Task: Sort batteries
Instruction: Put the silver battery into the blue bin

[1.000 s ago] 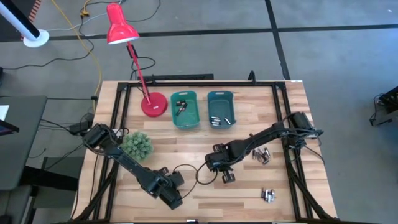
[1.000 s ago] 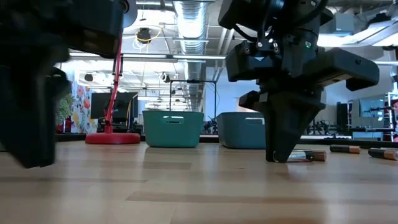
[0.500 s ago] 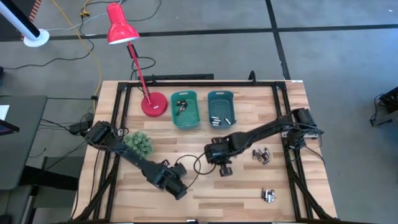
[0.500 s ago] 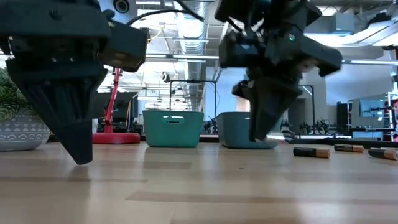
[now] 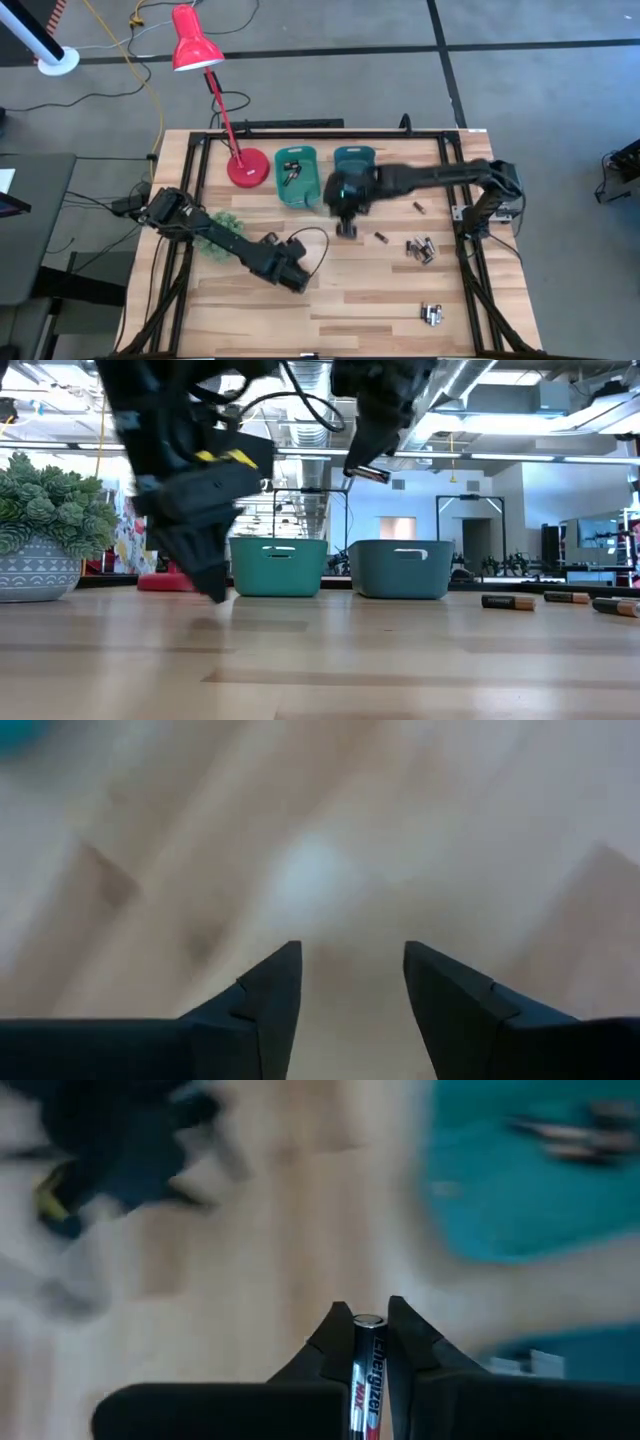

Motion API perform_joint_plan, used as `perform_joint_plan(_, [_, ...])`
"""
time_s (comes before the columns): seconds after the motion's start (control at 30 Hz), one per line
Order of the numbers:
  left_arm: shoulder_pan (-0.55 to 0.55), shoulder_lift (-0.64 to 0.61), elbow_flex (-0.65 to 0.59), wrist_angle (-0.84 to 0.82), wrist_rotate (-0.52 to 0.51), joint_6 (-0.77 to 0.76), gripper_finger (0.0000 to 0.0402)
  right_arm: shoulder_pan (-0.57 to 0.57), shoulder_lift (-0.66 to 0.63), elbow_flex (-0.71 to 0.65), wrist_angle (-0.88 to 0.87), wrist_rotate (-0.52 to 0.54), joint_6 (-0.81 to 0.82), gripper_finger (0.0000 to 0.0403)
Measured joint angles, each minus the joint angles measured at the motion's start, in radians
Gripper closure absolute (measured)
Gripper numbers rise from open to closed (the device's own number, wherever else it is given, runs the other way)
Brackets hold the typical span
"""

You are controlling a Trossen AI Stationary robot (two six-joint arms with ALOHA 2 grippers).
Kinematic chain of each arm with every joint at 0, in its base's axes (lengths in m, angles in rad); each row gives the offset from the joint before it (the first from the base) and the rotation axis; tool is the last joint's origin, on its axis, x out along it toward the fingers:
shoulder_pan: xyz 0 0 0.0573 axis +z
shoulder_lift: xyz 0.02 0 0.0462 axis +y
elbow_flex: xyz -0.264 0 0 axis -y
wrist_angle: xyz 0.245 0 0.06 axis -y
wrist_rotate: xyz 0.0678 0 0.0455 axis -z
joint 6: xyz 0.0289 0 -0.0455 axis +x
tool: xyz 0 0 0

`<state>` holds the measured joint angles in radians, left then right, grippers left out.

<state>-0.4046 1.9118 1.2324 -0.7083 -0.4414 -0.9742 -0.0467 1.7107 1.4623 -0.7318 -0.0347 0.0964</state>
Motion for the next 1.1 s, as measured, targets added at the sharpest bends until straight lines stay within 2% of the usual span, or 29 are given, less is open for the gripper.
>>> perform_joint_plan(0.07, [0.030,0.000,0.000,0.007,-0.027,0.076,0.0230,-0.068,0.000,0.024,-0.030,0.041,0.011,0.0371])
perform_joint_plan(0.23, [0.107,-0.002,-0.059,0.109,-0.031,0.258,0.0230,-0.271,0.012,0.003,-0.051,0.039,0.035,0.0374])
perform_joint_plan(0.47, [0.212,-0.010,-0.121,0.232,0.074,0.394,0.0230,-0.488,0.014,-0.146,0.033,-0.039,0.137,0.0371])
perform_joint_plan(0.67, [0.261,-0.004,-0.102,0.322,0.100,0.548,0.0230,-0.487,0.084,-0.174,0.145,-0.071,0.143,0.0367])
perform_joint_plan(0.87, [0.282,0.000,-0.090,0.342,0.108,0.651,0.0230,-0.463,0.211,-0.151,0.127,-0.075,0.143,0.0365])
perform_joint_plan(1.1, [0.285,-0.001,-0.089,0.340,0.133,0.701,0.0230,-0.465,0.221,-0.147,0.110,-0.073,0.149,0.0330])
